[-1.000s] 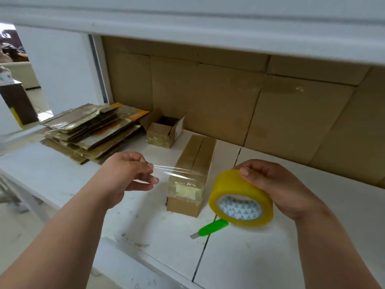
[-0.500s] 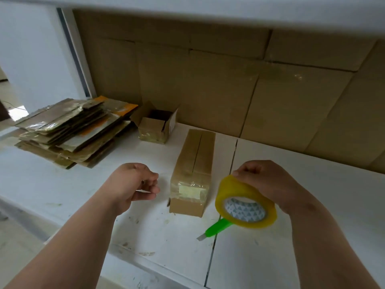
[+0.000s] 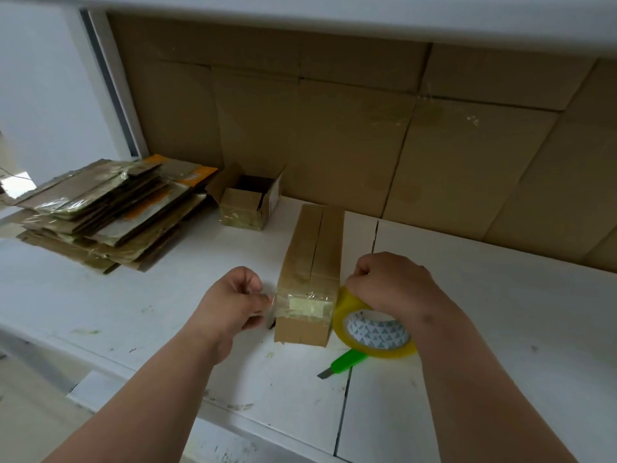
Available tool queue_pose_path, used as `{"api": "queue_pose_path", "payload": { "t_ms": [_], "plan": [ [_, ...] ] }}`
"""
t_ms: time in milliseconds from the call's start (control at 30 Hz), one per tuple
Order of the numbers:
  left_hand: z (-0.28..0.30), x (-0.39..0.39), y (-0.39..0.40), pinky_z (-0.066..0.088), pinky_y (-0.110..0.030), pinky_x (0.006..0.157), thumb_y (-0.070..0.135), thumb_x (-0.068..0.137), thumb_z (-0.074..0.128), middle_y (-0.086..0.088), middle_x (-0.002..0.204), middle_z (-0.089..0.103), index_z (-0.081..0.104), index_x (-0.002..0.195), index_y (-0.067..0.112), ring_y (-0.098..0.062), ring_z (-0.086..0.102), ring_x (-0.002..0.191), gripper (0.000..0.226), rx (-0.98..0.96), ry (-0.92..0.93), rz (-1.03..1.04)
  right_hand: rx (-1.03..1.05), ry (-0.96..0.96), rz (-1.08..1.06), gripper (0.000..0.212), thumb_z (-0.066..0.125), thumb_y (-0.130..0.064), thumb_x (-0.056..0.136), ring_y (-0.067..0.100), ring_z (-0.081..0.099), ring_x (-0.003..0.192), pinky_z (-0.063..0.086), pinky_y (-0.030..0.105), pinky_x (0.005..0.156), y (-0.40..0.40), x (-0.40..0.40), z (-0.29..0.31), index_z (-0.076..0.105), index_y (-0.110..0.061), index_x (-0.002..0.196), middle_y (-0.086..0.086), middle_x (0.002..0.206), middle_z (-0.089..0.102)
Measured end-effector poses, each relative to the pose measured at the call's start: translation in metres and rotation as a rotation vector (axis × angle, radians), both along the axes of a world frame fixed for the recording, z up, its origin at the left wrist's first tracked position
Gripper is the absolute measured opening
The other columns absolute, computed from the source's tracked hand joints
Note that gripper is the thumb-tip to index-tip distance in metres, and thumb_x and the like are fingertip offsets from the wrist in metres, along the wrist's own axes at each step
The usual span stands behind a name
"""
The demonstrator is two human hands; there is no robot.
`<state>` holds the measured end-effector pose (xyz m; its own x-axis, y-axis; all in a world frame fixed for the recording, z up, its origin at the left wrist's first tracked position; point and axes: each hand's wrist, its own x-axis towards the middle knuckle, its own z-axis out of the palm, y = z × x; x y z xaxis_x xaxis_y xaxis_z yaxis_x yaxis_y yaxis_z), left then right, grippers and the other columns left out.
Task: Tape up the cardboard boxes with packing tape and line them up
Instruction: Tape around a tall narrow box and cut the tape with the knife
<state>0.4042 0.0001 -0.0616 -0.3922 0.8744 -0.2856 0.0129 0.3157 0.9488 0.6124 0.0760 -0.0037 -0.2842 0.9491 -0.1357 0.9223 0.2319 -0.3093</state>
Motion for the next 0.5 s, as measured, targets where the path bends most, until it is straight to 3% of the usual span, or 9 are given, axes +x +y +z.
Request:
{"api": "queue_pose_path", "payload": {
  "t_ms": [100,267,400,500],
  "plan": [
    [-0.004,0.006,-0.002,0.044,-0.032,0.067,-0.008,0.088,0.055,0.002,0.065,0.059,0.065,0.076,0.013,-0.021,0.048,0.069,0.026,0.112,0.203,-0.008,0.026,0.004,0.007,0.014,0.05,-0.038,0.088,0.014,0.054,0.088,0.034,0.037,0.089,-0.001,-0.003,-0.001,0.061,-0.032,0.092,-0.013,0.095,0.062],
    [-0.007,0.008,-0.009,0.045,-0.015,0.055,0.007,0.089,0.063,0.006,0.074,0.071,0.073,0.078,0.025,-0.008,0.06,0.061,0.024,0.165,0.452,-0.059,0.024,0.012,0.083,0.019,0.039,-0.028,0.098,0.014,0.054,0.089,0.033,0.038,0.089,-0.004,-0.001,0.0,0.057,-0.035,0.096,-0.014,0.092,0.058],
    [-0.007,0.001,-0.011,0.052,-0.032,0.066,0.01,0.091,0.059,0.0,0.078,0.073,0.07,0.088,0.03,-0.028,0.066,0.077,0.023,0.1,0.462,-0.122,0.081,-0.07,0.148,0.019,0.042,-0.02,0.096,0.016,0.055,0.086,0.033,0.036,0.081,-0.007,-0.007,0.001,0.055,-0.033,0.095,-0.007,0.094,0.058],
    [0.003,-0.004,-0.01,0.051,-0.032,0.071,0.012,0.093,0.055,0.005,0.08,0.074,0.062,0.099,0.031,-0.03,0.066,0.085,0.021,0.026,0.419,-0.191,0.102,-0.065,0.136,0.009,0.05,-0.037,0.089,0.012,0.054,0.081,0.034,0.036,0.08,-0.011,-0.009,0.0,0.055,-0.03,0.093,-0.01,0.09,0.059]
  ]
}}
